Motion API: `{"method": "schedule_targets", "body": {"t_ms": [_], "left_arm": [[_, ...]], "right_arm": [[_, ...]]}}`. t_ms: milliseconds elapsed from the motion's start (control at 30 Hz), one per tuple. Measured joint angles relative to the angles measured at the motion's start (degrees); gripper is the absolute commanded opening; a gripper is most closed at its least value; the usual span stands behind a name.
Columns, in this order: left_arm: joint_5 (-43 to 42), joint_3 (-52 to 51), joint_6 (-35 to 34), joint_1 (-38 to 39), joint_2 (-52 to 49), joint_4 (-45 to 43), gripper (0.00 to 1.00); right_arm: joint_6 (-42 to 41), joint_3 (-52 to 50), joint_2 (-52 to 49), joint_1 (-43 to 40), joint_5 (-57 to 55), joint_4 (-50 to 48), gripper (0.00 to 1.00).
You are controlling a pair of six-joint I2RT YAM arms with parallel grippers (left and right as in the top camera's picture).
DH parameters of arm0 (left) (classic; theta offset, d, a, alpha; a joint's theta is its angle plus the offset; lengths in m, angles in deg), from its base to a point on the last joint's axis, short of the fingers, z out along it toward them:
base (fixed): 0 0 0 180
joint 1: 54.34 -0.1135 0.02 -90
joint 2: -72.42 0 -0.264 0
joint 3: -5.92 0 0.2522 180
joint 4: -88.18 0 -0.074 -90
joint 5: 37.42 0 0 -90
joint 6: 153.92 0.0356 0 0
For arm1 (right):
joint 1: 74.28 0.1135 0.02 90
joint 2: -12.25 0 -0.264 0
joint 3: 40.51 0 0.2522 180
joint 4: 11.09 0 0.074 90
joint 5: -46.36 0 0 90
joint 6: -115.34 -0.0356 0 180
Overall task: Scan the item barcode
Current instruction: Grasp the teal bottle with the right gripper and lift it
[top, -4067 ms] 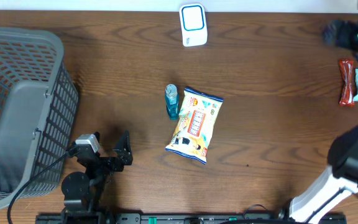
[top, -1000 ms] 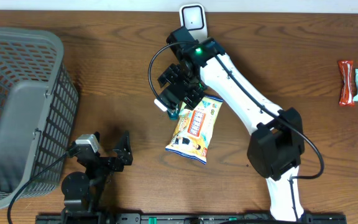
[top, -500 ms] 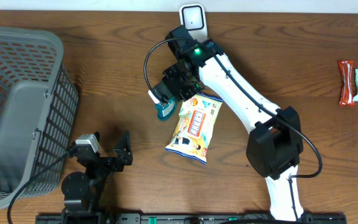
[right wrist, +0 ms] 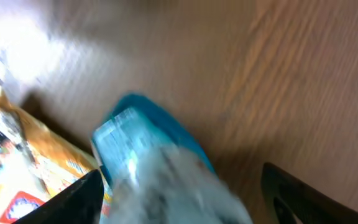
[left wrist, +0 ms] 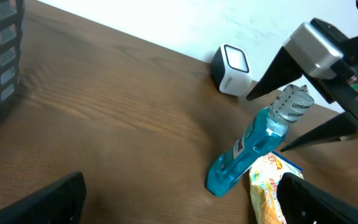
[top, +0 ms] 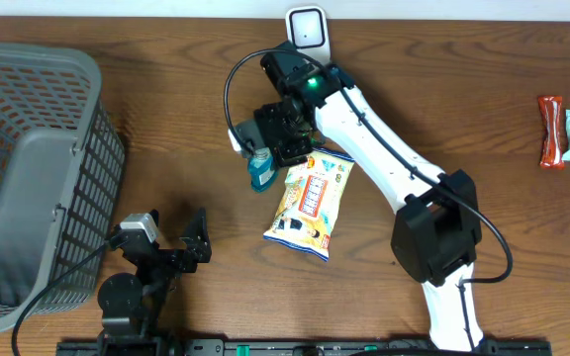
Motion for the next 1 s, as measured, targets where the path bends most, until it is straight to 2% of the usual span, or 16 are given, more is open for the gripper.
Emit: {"method": "schedule_targets", "body": {"t_ms": [100,233,433,533,633,667,800,1000], "left_arm": [[-0.02,0.00,0.00,0.00,0.00,0.00,0.98],[0.00,0.00,0.00,0.00,0.00,0.00,0.98],[0.00,0.00,0.00,0.00,0.00,0.00,0.98],[0.00,0.00,0.00,0.00,0.00,0.00,0.98],[0.00,0.00,0.00,0.00,0.00,-0.02,0.98],[0.00,0.00,0.00,0.00,0.00,-0.02,0.98],[0.00,0.00,0.00,0.00,0.00,-0.02,0.98],[-0.02,0.00,0.00,0.00,0.00,-0.02,0.98]], "right_arm": [[-0.61,0.00,0.00,0.39,2.47,-0.02,0.62],[-0.90,-0.02,0.00,0.46,4.28,0.00,0.55],[-6.82,0.00,0.00,0.46,4.17,-0.87,0.52],[-14.01,0.00,0.00,0.46,3.69,-1.75,0.58],[-21.31,0.00,0.00,0.46,2.95,-3.34,0.90],[-23.80,-0.02,0.00,0.46,2.67,-3.74,0.97],[-29.38,-0.02,0.02,0.46,2.05,-4.09,0.99],[-32.26,-0.02,0.00,0.46,3.32,-4.94,0.99]]}}
